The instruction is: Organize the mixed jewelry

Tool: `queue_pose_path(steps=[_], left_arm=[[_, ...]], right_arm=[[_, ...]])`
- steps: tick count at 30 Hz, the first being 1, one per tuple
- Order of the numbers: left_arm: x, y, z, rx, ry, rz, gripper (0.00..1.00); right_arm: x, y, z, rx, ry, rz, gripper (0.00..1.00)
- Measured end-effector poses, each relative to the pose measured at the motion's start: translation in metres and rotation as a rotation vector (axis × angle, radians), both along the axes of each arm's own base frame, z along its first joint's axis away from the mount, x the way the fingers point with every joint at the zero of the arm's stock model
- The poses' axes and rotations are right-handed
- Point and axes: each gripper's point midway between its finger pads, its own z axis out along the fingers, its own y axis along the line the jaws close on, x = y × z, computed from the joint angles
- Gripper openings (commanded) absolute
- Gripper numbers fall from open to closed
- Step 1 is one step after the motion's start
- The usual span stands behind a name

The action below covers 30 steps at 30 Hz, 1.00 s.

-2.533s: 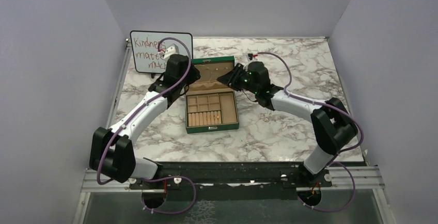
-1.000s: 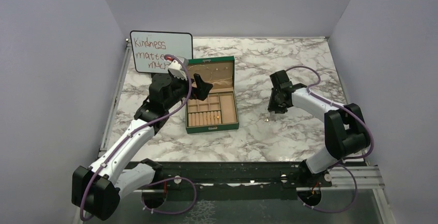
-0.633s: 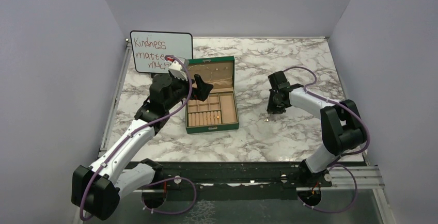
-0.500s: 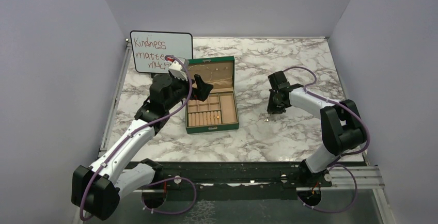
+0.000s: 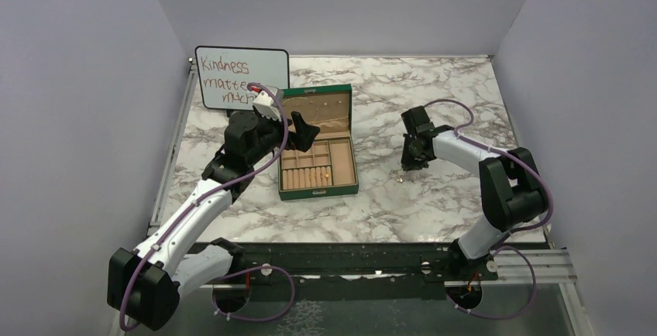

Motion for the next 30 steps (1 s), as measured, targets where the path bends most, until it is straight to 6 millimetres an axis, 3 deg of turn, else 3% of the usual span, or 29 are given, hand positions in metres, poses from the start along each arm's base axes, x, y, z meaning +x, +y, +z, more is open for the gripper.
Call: queue_pose_path(steps=[5,15,30], left_arm=[[0.0,0.0,0.0,0.0,0.0,0.0,0.99],[0.0,0.0,0.0,0.0,0.001,0.0,0.99],[0.001,-0.001,-0.006,-0.008,0.018,0.002,0.99]], right_arm=[[0.002,-0.001,0.0,-0.003,-0.002,0.001,0.01],[0.0,-0.007,0.007,-0.033,-0.014,0.002,0.01],[0.016,0.003,0.082,0.03,-0.194,0.092,0.01]])
